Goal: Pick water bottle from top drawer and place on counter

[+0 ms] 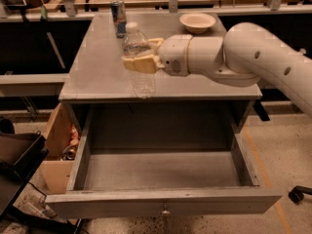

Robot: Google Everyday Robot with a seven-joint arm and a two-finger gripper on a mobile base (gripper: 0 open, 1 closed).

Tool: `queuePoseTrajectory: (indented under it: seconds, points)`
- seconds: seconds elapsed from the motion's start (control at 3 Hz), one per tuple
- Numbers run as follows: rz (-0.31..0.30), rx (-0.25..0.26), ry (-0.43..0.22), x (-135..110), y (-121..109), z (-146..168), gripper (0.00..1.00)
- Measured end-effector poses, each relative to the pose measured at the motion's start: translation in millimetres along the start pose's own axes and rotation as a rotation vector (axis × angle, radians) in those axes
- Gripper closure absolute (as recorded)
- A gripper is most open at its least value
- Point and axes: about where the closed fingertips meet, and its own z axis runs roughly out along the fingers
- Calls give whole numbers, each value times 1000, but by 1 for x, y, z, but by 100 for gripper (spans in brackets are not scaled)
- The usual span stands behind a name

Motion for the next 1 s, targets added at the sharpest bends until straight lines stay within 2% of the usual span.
queuePoseTrajectory:
  seconds: [0.33,0.67,1.0]
  points:
    - [-17,-4,-3,-47,-35,16,100]
    - [-42,-27,-54,-76,-67,39,100]
    - [-46,-63,-111,-75,-87,72,100]
